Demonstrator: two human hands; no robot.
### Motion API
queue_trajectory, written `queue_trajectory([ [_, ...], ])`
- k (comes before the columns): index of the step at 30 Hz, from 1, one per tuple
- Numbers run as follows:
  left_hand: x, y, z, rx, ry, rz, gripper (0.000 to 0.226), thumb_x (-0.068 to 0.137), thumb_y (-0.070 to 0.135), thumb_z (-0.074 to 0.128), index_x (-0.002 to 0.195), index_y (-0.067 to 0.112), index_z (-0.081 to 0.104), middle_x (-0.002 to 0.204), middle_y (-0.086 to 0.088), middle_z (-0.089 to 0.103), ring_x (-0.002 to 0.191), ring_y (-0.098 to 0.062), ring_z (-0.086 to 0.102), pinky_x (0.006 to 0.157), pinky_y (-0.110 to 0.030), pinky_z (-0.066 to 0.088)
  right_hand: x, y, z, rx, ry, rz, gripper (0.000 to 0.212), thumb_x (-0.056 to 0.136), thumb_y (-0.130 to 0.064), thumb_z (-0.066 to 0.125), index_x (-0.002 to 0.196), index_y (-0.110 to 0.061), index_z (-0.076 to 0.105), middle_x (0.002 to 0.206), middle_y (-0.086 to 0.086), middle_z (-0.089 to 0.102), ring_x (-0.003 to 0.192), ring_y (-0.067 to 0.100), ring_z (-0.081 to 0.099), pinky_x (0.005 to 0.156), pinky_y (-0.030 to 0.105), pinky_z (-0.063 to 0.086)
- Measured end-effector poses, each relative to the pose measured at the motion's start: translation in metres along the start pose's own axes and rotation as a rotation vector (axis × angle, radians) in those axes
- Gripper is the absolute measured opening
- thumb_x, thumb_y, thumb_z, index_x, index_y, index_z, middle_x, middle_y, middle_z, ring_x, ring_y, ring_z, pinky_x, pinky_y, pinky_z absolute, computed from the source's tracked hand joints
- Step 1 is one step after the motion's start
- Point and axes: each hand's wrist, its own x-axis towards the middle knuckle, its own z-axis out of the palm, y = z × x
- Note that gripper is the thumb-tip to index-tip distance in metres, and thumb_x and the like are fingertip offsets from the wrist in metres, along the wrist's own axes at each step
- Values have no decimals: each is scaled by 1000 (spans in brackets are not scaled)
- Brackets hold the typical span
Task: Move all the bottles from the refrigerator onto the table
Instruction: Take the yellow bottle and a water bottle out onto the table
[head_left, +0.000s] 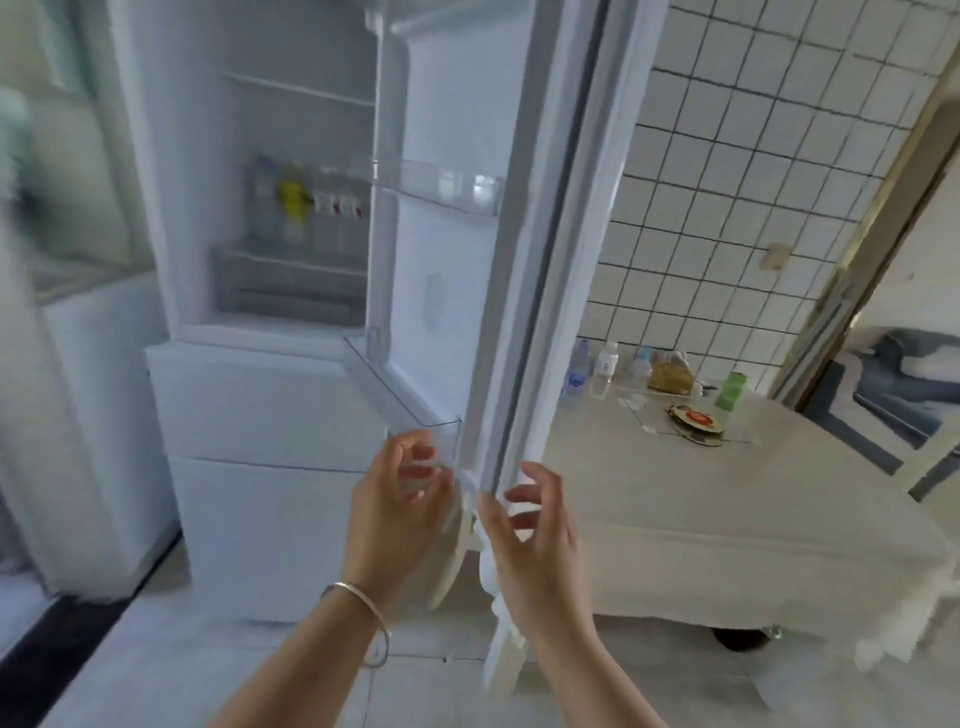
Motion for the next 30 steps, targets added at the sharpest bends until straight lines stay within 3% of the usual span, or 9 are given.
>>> queue_trajectory([
  [3,44,-17,-68,78,47,12,31,82,12,67,108,22,54,96,6,62,82,-5,61,64,0,40,12,-40,64,33,-18,-33,46,80,-53,56,120,-37,42,102,-15,57,85,3,59,71,28,50],
  [6,90,-26,-133,119,54,21,33,84,21,65,115,25,53,101,10,60,89,-1,59,67,-5,42,31,-83,129,90,-34,-28,46,78,-57,54,118,-39,41,100,-18,56,86,4,59,76,36,53],
  [12,171,-58,-220,116,104,22,34,86,20,63,118,26,53,104,13,61,92,3,58,69,-4,45,83,-138,241,109,-81,-57,44,84,-48,56,123,-35,40,103,-17,53,87,3,55,75,29,47],
  [16,229,-91,-247,106,131,-18,34,86,22,64,117,27,52,104,13,60,92,1,59,69,-14,46,130,-161,301,79,-144,-79,46,85,-46,54,127,-35,37,110,-15,52,88,5,56,79,31,48],
  [22,339,-153,-269,130,168,-38,31,86,18,64,114,26,52,100,12,61,86,0,60,60,-12,43,243,-169,396,97,-139,-88,45,86,-41,54,126,-29,39,110,-9,52,86,10,56,78,30,43],
  [27,457,-181,-281,138,215,-82,30,86,14,63,112,24,53,101,2,64,81,-8,60,59,-17,42,356,-181,464,161,-175,-36,46,86,-38,55,128,-25,42,112,-4,56,98,15,55,82,30,40],
  [30,525,-188,-282,157,227,-30,29,86,12,63,109,24,52,97,5,62,78,-6,59,55,-10,42,424,-193,498,216,-172,-39,49,87,-35,55,131,-20,41,114,0,57,105,18,55,84,30,39],
])
